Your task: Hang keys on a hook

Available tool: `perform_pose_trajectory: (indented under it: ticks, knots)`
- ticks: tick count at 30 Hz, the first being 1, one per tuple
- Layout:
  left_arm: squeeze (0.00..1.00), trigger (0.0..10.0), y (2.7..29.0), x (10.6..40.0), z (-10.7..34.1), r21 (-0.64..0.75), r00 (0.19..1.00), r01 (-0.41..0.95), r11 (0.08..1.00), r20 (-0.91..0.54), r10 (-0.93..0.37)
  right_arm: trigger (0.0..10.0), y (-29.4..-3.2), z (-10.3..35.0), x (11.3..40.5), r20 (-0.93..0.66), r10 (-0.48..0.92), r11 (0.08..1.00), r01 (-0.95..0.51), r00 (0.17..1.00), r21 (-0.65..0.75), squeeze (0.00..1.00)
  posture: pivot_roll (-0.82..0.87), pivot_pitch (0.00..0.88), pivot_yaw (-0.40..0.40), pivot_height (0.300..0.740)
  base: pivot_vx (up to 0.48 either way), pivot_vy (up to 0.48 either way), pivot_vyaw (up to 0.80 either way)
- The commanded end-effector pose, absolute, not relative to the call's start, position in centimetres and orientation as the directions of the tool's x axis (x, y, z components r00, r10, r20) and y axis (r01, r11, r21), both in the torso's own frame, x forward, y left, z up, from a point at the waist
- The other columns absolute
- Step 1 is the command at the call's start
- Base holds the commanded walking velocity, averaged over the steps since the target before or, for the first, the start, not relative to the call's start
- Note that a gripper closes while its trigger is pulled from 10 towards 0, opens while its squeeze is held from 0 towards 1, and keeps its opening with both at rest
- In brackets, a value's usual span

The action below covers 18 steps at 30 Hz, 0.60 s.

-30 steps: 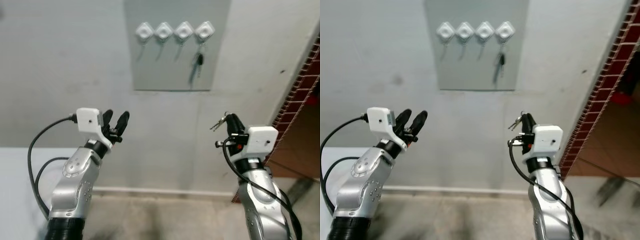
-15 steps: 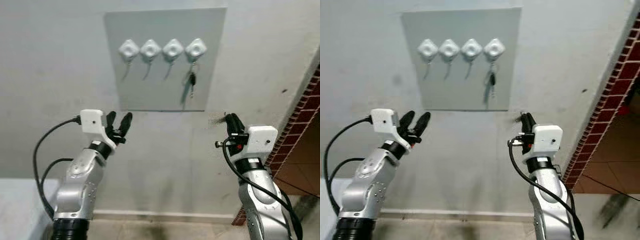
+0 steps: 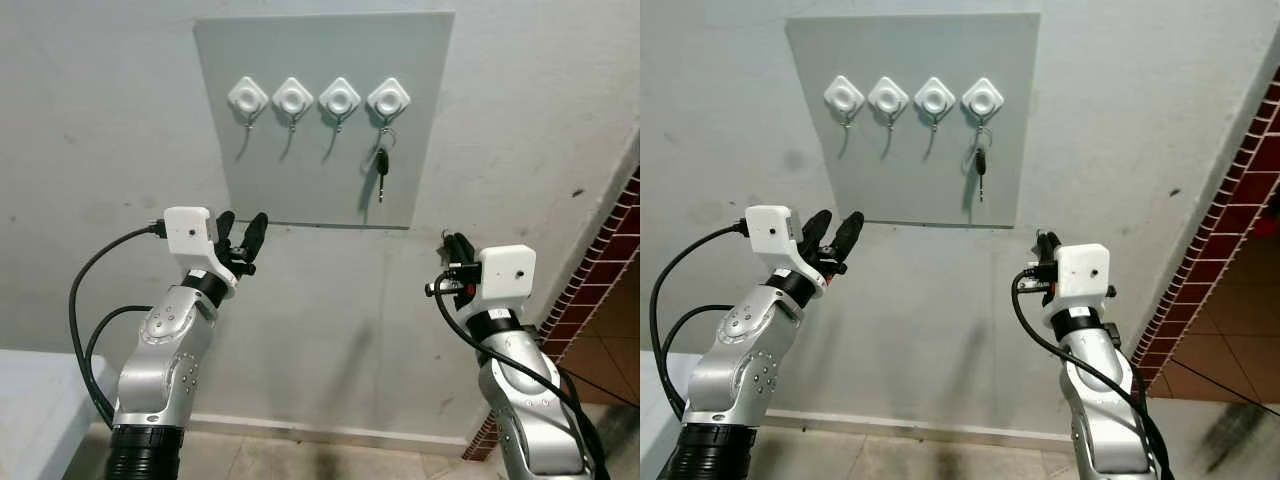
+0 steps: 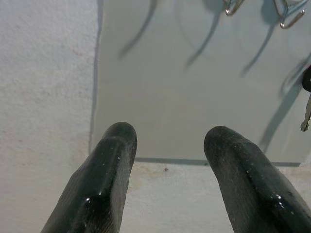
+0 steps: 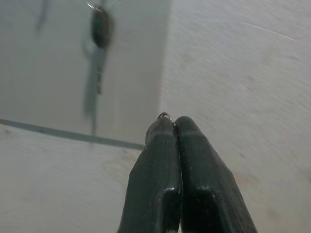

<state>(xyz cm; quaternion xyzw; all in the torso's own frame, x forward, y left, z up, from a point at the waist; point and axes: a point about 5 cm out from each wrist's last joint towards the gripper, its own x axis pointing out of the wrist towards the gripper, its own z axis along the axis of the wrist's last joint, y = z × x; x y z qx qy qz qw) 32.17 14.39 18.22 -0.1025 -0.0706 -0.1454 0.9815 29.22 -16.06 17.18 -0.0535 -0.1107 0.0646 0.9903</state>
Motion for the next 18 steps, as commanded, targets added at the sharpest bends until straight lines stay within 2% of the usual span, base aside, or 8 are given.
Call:
perform_pose_trajectory:
  ticks: [1,18]
  knots:
    - [0.0,10.0,14.3,32.5,19.2,-0.153,0.937,0.322,0.934,0.191,-0.292,10.0,-15.5,17.9,29.6,0.24,0.188,0.979,-0.162,0.953,-0.121,0.0,0.09,0.0,0.053,0.74,0.0,0.0,0.0]
    - [0.0,10.0,12.1,32.0,20.2,-0.088,0.872,0.468,0.879,0.208,-0.443,10.0,-13.4,22.1,33.1,0.358,0.317,0.947,-0.312,0.878,-0.072,0.0,0.1,0.0,0.052,0.74,0.0,0.0,0.0]
